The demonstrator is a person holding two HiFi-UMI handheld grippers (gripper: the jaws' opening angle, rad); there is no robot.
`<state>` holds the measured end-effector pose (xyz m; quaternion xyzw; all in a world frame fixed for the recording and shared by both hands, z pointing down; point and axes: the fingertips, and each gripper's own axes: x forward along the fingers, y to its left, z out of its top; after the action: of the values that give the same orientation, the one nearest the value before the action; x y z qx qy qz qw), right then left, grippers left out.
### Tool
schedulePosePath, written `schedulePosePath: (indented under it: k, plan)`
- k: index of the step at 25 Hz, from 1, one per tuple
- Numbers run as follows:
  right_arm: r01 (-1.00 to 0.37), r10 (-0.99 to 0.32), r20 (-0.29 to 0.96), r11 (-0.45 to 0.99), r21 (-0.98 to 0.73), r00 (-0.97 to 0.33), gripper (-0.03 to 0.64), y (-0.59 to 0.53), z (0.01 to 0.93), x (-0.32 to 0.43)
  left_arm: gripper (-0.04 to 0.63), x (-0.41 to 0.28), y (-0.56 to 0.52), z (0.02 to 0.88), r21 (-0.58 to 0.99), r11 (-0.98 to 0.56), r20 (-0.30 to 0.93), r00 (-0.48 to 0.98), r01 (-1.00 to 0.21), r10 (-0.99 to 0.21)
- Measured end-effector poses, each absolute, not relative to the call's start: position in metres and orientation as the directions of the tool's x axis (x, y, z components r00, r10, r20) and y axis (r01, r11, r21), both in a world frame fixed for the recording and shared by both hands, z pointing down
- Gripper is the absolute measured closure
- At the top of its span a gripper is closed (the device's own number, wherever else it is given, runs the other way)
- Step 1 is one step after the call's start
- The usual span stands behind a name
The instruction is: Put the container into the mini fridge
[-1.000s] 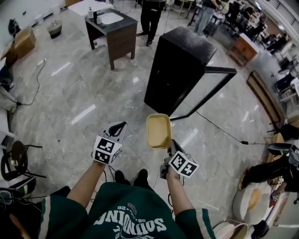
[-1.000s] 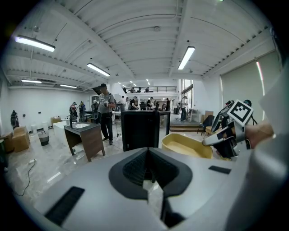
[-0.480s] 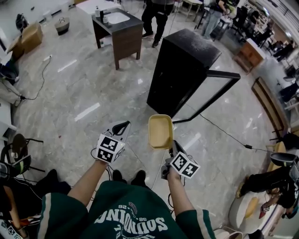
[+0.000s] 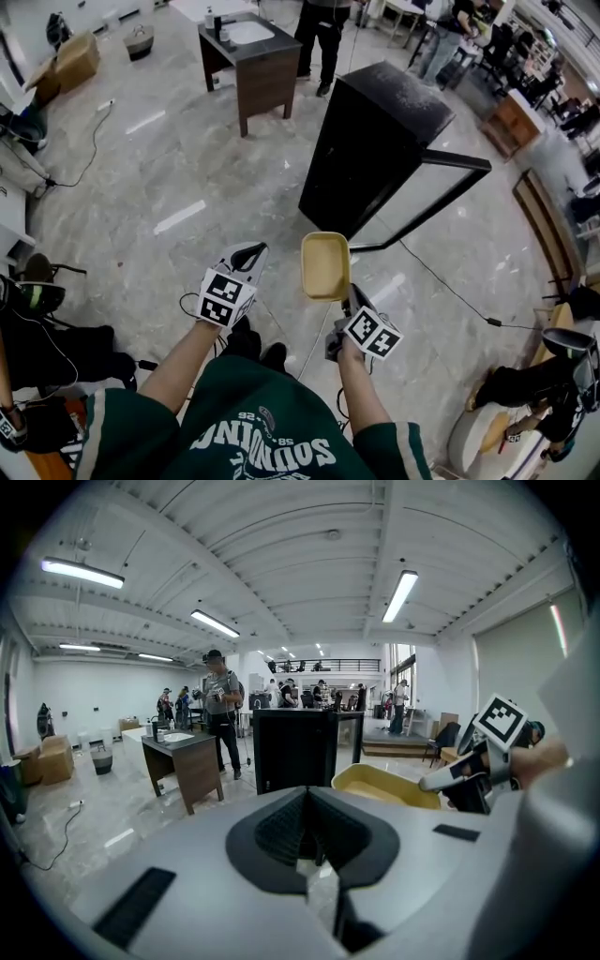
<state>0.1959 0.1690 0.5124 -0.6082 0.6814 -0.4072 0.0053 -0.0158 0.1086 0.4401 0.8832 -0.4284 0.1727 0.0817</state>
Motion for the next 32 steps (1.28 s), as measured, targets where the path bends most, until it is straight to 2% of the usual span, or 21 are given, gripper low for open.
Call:
schedulePosePath:
  k: [21, 32]
  plan:
    - [-0.828, -0.837, 0.499, -0.108, -0.551, -0.223, 0.572, 0.009, 0.529, 0.131, 0.581, -0.07, -0.047, 0.461, 0.007, -0.654, 0.391, 0.604, -0.757, -0.695]
    - [-0.827, -0.845, 0.5, -0.137, -0.545, -0.19, 0.572, -0.035, 0.529, 0.097, 0.581, -0.104, -0.094, 0.466, 0.028, -0.674, 0.384, 0.631, -0.738, -0.674]
